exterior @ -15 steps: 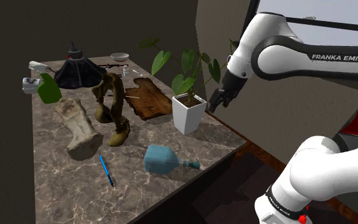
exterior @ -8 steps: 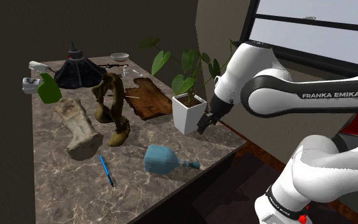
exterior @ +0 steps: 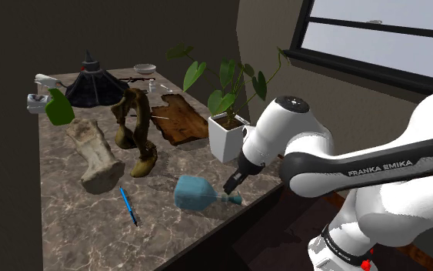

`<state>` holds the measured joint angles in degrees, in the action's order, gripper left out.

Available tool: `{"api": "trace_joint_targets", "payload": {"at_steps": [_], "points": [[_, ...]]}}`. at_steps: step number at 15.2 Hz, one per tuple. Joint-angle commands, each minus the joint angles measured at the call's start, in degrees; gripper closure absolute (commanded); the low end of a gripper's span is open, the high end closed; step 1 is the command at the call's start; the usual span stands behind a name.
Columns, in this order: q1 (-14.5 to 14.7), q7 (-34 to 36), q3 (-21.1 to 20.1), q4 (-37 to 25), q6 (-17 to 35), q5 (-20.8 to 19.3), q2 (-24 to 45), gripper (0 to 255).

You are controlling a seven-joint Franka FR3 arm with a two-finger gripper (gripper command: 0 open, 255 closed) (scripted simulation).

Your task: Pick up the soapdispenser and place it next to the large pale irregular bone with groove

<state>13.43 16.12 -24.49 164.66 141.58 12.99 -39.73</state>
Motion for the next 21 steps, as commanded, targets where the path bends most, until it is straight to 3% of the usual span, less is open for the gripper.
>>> {"api": "trace_joint_targets", "payload": {"at_steps": [1,5,10,18,19,21], "points": [[0.3,2.2,-3.5,0.5,4.6,0.0,3.4,0],[-0.7,3.8,-6.4,1.1,9.8,-0.6,7.7,0],[-4.1,5.2,-9.1,1.4,16.6,-2.6,14.1,0],[-4.0,5.2,-9.1,1.4,16.6,-2.6,14.1,0],[-4.0,5.2,-9.1,1.4,16.6,-2.6,14.1,255],[-4.0,5.2,-9.1,1.4,16.6,-2.6,14.1,255]]}}
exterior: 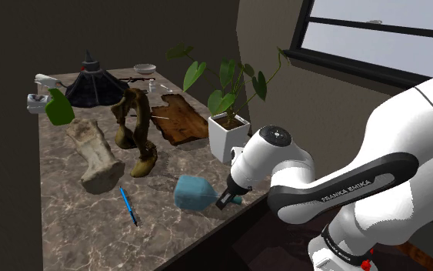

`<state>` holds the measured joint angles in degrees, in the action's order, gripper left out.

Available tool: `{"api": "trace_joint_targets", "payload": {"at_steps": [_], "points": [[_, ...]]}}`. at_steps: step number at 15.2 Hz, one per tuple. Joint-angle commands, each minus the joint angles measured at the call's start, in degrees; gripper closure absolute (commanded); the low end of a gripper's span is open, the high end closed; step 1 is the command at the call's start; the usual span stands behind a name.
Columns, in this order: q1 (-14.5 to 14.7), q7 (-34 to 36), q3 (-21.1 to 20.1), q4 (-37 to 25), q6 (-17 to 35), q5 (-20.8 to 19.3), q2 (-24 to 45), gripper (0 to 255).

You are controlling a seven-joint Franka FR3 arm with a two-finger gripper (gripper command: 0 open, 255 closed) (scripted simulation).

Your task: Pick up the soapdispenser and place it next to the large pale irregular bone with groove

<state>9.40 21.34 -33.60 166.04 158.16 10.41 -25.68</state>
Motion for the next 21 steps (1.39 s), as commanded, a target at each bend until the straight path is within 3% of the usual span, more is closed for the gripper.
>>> {"api": "trace_joint_targets", "payload": {"at_steps": [1,7,21], "points": [[0.0,0.0,0.0,0.0,0.0,0.0,0.0,255],[0.0,0.0,0.0,0.0,0.0,0.0,0.0,255],[3.4,-3.3,5.6,-4.8,-15.6,1.4,-10.8,255]]}}
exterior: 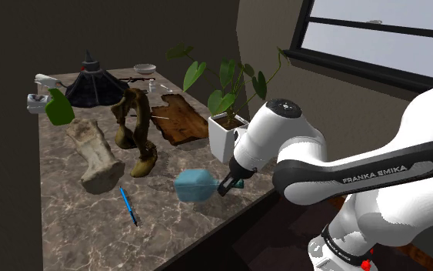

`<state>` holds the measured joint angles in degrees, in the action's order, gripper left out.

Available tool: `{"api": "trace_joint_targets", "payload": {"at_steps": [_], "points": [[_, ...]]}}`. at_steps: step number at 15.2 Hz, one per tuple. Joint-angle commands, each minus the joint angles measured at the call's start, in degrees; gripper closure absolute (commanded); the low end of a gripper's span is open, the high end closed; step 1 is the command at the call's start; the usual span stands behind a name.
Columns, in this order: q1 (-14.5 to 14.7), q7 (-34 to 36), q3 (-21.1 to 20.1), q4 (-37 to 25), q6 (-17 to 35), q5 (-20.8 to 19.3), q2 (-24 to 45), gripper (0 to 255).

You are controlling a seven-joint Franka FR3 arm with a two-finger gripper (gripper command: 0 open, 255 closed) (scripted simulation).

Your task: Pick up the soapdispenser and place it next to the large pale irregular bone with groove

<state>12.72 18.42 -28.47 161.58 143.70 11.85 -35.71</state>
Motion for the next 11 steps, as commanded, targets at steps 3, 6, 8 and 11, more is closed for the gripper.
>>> {"api": "trace_joint_targets", "payload": {"at_steps": [3,6,8,11], "points": [[0.3,-0.7,1.4,-1.7,-4.2,-0.1,-2.4,255],[0.4,-1.1,2.2,-3.2,-7.1,-0.4,-3.9,255],[0.4,-1.3,2.7,-4.3,-9.0,-0.5,-4.7,255],[0.4,-1.6,3.4,-6.0,-11.7,-0.8,-5.8,255]]}}
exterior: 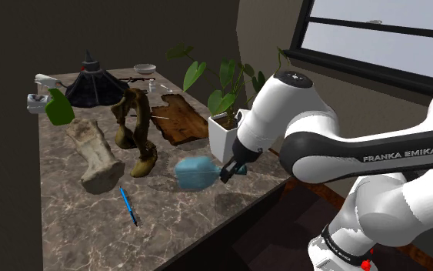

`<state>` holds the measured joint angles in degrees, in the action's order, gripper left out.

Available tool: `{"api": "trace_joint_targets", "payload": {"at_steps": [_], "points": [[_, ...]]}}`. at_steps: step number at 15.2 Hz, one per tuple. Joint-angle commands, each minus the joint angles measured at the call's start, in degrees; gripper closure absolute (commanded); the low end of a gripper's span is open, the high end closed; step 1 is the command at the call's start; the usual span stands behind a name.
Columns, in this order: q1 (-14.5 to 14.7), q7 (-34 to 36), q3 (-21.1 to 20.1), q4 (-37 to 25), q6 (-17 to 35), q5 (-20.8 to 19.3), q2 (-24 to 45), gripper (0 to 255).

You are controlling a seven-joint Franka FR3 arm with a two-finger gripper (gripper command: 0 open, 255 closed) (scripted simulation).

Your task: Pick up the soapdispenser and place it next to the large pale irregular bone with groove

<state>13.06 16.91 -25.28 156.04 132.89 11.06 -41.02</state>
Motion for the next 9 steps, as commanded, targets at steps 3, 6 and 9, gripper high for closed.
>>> {"api": "trace_joint_targets", "payload": {"at_steps": [3,6,9], "points": [[0.0,-0.3,0.9,-2.2,-3.5,-0.4,-1.3,255],[-0.1,-0.5,1.5,-4.1,-6.1,-0.7,-2.0,255],[-0.3,-0.7,2.1,-6.1,-8.6,-1.0,-2.6,255]]}}
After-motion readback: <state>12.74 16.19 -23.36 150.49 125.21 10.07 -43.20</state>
